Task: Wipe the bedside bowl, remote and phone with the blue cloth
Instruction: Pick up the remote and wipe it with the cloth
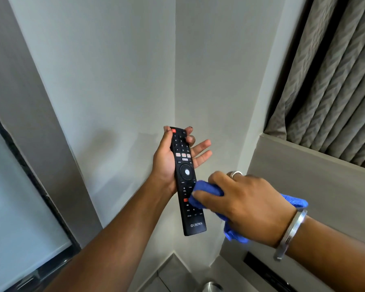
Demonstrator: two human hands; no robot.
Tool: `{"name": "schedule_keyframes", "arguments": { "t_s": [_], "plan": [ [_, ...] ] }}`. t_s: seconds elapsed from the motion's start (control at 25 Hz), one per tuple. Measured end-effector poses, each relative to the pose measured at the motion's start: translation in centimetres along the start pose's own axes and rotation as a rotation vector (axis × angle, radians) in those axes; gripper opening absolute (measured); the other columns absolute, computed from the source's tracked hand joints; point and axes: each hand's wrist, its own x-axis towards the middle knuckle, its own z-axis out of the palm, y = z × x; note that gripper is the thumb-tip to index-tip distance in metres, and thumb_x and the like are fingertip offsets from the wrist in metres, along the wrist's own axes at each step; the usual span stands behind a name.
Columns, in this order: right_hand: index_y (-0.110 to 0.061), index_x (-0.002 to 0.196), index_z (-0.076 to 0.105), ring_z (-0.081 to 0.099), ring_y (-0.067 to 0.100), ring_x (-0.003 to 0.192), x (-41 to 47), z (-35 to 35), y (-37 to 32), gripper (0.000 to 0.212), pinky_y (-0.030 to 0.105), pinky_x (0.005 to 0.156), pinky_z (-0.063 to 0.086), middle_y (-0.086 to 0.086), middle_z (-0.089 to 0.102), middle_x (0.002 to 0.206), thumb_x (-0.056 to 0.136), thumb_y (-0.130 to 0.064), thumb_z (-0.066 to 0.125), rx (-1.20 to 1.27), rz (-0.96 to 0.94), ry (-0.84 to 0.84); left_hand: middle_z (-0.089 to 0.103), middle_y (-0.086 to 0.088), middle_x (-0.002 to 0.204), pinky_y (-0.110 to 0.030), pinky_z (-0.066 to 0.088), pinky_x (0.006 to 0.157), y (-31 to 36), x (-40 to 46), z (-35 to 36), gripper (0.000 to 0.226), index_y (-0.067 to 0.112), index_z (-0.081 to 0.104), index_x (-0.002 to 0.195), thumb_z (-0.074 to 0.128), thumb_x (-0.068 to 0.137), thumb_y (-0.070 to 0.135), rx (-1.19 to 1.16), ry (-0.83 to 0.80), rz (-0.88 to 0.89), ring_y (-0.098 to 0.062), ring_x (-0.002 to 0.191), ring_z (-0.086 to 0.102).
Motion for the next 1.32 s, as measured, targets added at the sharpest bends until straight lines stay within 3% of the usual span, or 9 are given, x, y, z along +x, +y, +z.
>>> {"name": "schedule_keyframes", "arguments": {
  "t_s": [0.12,0.2,0.36,0.56,0.72,0.84,0.96,1.2,1.32],
  "plan": [
    [-0.025,0.106,0.065,0.05,0.025,0.051,1.7,-0.2,-0.1,0.057,0.026,0.042,0.029,0.009,0.062,0.089,0.052,-0.014,0.076,-0.009,0.197,0.04,0.059,0.0,0.078,-0.044,0.059,0.081,-0.2,0.0,0.5,0.059,0.01,0.055,0.116,0.031,0.098,0.061,-0.021,-0.075,-0.026,-0.033,0.099,0.069],
    [-0.024,0.105,0.065,0.051,0.024,0.051,1.8,0.1,-1.0,0.059,0.025,0.042,0.029,0.007,0.061,0.086,0.047,-0.016,0.077,0.015,0.197,0.023,0.06,0.0,0.079,-0.045,0.058,0.084,0.1,0.2,0.4,0.059,0.01,0.056,0.113,0.03,0.098,0.061,-0.057,-0.096,-0.005,-0.032,0.101,0.068],
    [-0.03,0.108,0.064,0.049,0.021,0.055,-0.2,0.5,-1.5,0.045,0.025,0.041,0.037,0.001,0.059,0.085,0.066,-0.015,0.059,0.067,-0.024,-0.011,0.057,0.001,0.08,-0.044,0.058,0.086,0.1,0.1,-0.7,0.058,0.01,0.056,0.11,0.029,0.099,0.06,-0.111,-0.074,0.008,-0.03,0.1,0.067],
    [-0.028,0.117,0.063,0.052,0.023,0.054,-0.1,0.8,-1.3,0.061,0.027,0.04,0.044,0.005,0.062,0.088,0.059,-0.015,0.073,0.17,0.163,0.063,0.059,0.001,0.079,-0.045,0.058,0.087,0.1,0.4,-0.6,0.058,0.009,0.054,0.112,0.029,0.099,0.06,-0.135,-0.111,-0.007,-0.031,0.099,0.067],
    [-0.033,0.12,0.057,0.05,0.021,0.057,-2.2,1.6,-3.4,0.041,0.031,0.044,0.048,0.002,0.06,0.092,0.081,-0.022,0.053,0.215,-0.078,0.015,0.056,0.0,0.08,-0.044,0.058,0.085,0.8,0.5,-1.6,0.057,0.009,0.054,0.11,0.03,0.098,0.059,-0.145,-0.049,0.024,-0.031,0.091,0.068],
    [-0.03,0.118,0.061,0.05,0.022,0.055,-1.7,1.1,-1.8,0.047,0.027,0.042,0.044,0.004,0.061,0.089,0.073,-0.021,0.052,0.169,0.031,0.093,0.059,0.001,0.079,-0.044,0.058,0.086,0.3,0.4,-2.0,0.058,0.009,0.055,0.112,0.03,0.098,0.06,-0.149,-0.09,-0.017,-0.031,0.094,0.069],
    [-0.023,0.116,0.066,0.054,0.025,0.052,-0.6,1.4,-2.4,0.058,0.027,0.04,0.042,0.006,0.064,0.085,0.06,-0.015,0.074,0.186,0.212,0.126,0.062,0.0,0.081,-0.044,0.058,0.088,0.1,0.4,-1.6,0.058,0.008,0.055,0.112,0.031,0.098,0.06,-0.191,-0.139,-0.001,-0.031,0.099,0.068],
    [-0.029,0.124,0.058,0.051,0.018,0.056,-2.4,1.5,-2.9,0.063,0.027,0.042,0.046,0.001,0.061,0.092,0.063,-0.02,0.072,0.174,-0.011,0.013,0.057,0.001,0.084,-0.043,0.058,0.085,-0.1,-0.4,-2.4,0.057,0.009,0.055,0.109,0.029,0.099,0.059,-0.234,-0.044,0.006,-0.03,0.097,0.068],
    [-0.031,0.122,0.059,0.049,0.021,0.055,-0.8,1.0,-3.2,0.061,0.027,0.041,0.043,0.003,0.06,0.091,0.064,-0.017,0.071,0.201,0.117,0.094,0.057,-0.001,0.087,-0.045,0.057,0.089,-0.9,-0.7,-1.5,0.057,0.01,0.054,0.114,0.03,0.1,0.059,-0.145,-0.082,0.004,-0.032,0.101,0.067]
  ]
}}
